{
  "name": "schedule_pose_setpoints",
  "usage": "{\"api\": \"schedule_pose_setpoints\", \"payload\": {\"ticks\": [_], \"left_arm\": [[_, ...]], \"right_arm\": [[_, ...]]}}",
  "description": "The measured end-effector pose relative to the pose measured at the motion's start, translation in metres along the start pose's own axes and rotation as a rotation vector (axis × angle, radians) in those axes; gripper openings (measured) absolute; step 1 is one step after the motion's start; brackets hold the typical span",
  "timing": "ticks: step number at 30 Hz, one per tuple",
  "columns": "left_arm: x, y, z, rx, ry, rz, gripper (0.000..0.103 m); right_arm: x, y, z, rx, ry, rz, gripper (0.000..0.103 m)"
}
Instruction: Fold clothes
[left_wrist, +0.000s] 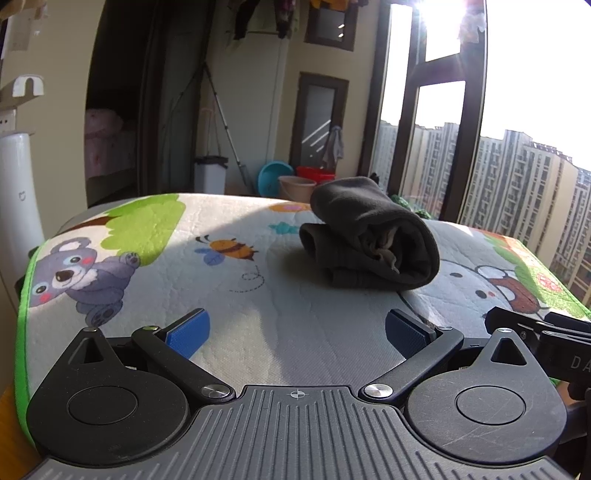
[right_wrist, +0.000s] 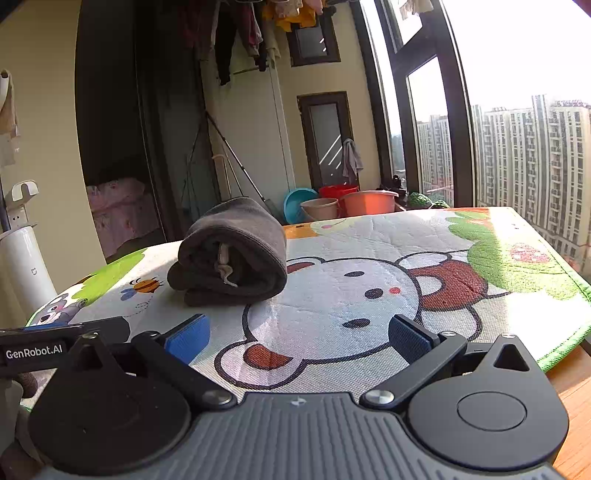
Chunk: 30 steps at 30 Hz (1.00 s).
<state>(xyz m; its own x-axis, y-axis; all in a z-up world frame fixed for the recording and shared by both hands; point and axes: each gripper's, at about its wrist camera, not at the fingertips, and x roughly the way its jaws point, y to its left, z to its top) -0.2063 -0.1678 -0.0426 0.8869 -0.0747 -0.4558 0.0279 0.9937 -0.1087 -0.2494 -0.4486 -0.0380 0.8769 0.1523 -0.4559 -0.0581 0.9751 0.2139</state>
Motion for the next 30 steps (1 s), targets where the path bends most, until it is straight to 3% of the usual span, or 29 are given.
{"api": "schedule_pose_setpoints", "payload": {"ticks": [30], "left_arm": [[0.0007,-0.0002,0.0000,-0.004,0.004,0.001,0.103]], "right_arm": [[-0.0005,-0.0002,-0.0007,0.001,-0.003,-0.003,0.103]]}}
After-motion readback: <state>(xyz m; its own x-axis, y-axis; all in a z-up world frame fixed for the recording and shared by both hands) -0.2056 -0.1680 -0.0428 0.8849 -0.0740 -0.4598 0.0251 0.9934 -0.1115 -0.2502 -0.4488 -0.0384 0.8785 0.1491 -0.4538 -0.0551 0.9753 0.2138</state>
